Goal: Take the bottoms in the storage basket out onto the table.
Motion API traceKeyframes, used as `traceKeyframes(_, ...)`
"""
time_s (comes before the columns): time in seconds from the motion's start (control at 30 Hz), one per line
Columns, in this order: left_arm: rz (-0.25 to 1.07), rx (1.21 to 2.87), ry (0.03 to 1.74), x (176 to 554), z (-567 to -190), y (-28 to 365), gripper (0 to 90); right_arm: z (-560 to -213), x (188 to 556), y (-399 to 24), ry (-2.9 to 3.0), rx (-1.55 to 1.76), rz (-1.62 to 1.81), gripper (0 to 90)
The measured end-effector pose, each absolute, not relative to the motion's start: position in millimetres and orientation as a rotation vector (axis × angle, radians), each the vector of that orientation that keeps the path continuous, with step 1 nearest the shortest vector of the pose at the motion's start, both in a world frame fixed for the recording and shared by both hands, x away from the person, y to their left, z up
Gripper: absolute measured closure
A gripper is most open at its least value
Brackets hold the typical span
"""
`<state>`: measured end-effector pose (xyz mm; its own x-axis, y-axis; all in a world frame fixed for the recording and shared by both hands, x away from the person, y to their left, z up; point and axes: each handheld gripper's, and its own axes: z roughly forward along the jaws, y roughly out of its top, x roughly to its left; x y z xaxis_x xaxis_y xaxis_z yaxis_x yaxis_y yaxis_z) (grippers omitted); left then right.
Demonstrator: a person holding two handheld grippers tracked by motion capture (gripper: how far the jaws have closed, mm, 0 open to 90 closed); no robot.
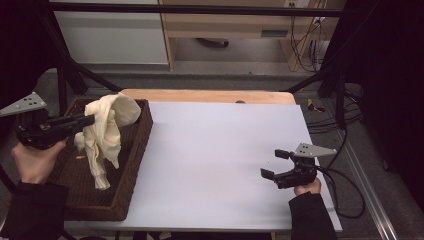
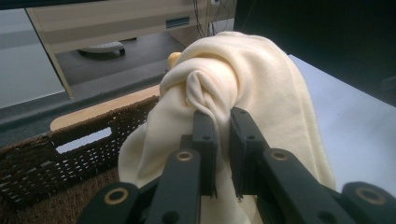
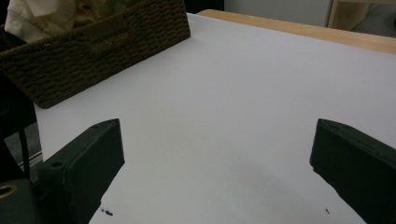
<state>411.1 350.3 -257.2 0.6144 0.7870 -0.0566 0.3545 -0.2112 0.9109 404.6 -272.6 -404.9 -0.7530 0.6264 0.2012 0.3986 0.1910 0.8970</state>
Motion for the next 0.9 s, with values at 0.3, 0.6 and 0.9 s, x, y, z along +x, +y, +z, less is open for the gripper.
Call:
traceKeyframes(0.3, 0.528, 1.810, 0.912, 408.5, -249.7, 348.5, 81.8, -405.0, 404.7, -272.4, 2.256, 0.987, 1.591, 3.5)
traceKeyframes(0.6, 0.525, 1.815, 0.891, 404.8, -243.3, 343.5, 81.8, -405.2, 404.9, -272.2, 2.256, 0.987, 1.589, 3.5)
traceKeyframes(0.9, 0.522, 1.822, 0.873, 405.2, -240.5, 337.0, 81.8, -405.5, 405.2, -272.1, 2.258, 0.986, 1.587, 3.5)
